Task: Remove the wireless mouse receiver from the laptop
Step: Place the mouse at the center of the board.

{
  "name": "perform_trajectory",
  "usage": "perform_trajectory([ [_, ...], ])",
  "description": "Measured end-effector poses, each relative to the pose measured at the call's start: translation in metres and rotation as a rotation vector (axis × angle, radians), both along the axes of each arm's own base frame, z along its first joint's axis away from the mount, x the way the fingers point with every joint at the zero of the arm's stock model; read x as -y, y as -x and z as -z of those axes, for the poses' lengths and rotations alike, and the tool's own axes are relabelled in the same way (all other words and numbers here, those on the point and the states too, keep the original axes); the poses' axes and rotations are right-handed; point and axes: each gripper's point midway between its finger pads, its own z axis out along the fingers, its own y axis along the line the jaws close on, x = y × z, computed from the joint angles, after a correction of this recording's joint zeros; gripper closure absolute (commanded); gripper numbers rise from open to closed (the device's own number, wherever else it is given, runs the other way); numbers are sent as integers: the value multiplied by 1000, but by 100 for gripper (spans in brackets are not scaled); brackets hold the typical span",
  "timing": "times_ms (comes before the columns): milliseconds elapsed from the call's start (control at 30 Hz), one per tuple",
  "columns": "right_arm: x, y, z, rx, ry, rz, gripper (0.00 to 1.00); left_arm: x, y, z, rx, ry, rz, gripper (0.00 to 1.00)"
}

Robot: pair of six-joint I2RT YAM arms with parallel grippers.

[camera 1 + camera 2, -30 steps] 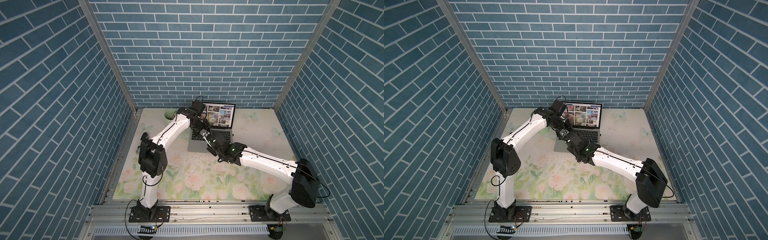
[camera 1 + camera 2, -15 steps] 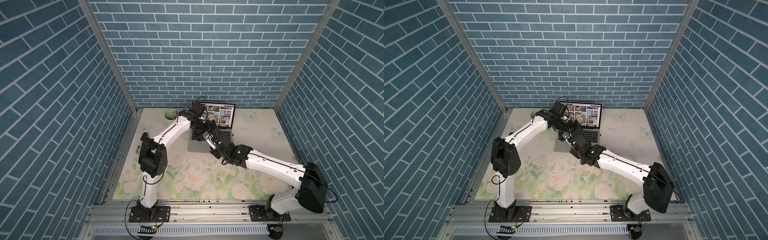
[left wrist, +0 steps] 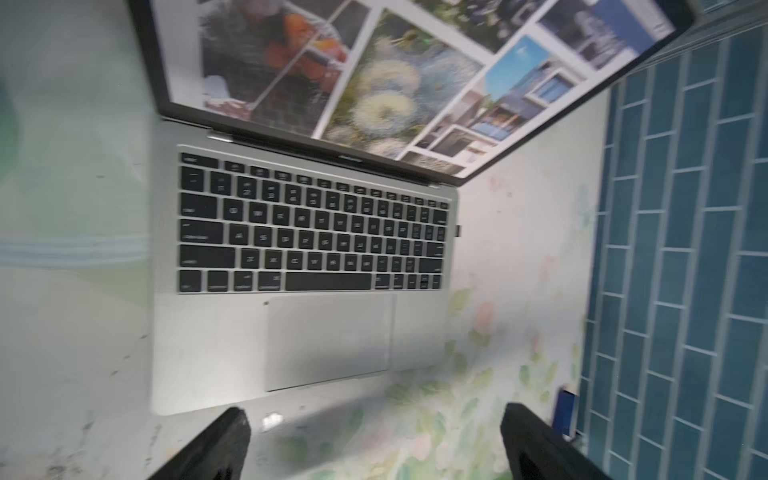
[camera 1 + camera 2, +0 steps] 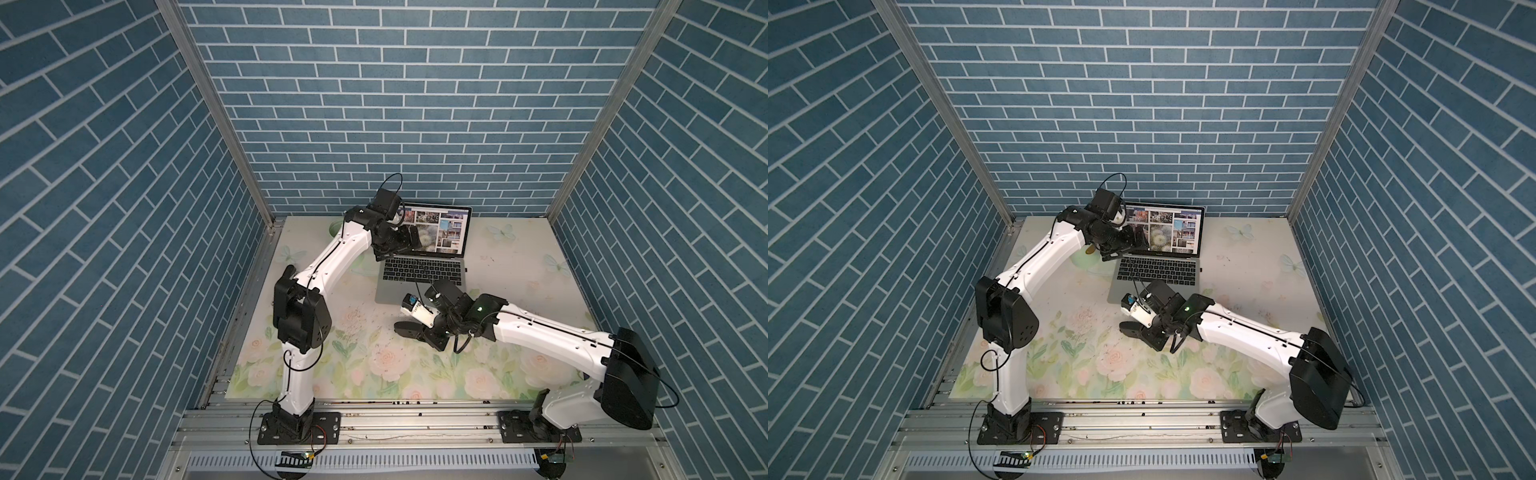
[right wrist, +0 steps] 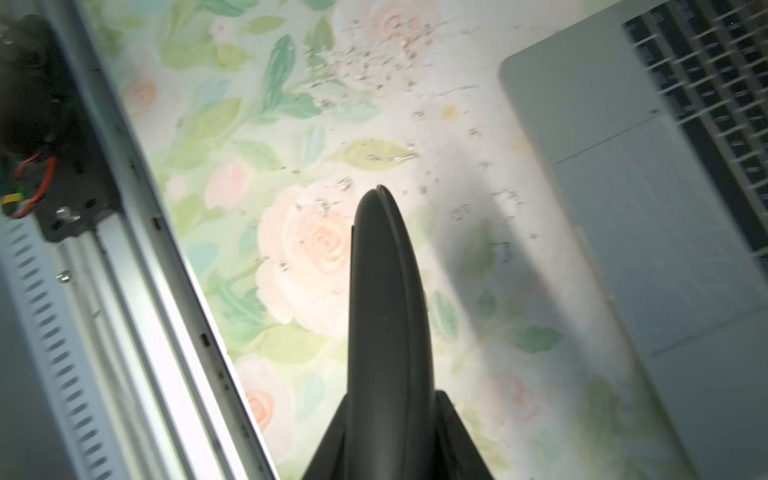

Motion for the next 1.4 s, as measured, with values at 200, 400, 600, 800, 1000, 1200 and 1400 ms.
perform_trajectory([
  [200,16,26,34,-343,-44,43,100,-42,1,14,14,-226,-44,0],
  [400,31,27,53,-572,-101,168,100,-64,-2,10,82,-319,-92,0],
  [600,19,20,54,-605,-160,176,100,-88,11,-37,303,-275,-178,0],
  [800,19,14,77,-665,-135,215,100,-107,28,-96,559,-147,-272,0],
  [1000,18,12,83,-682,-136,219,98,-107,29,-101,621,-100,-291,0],
  [1200,22,9,94,-679,-99,258,42,-108,44,-83,659,-46,-284,0],
  [1400,13,-4,79,-656,-136,260,7,-117,61,-117,785,50,-314,0],
])
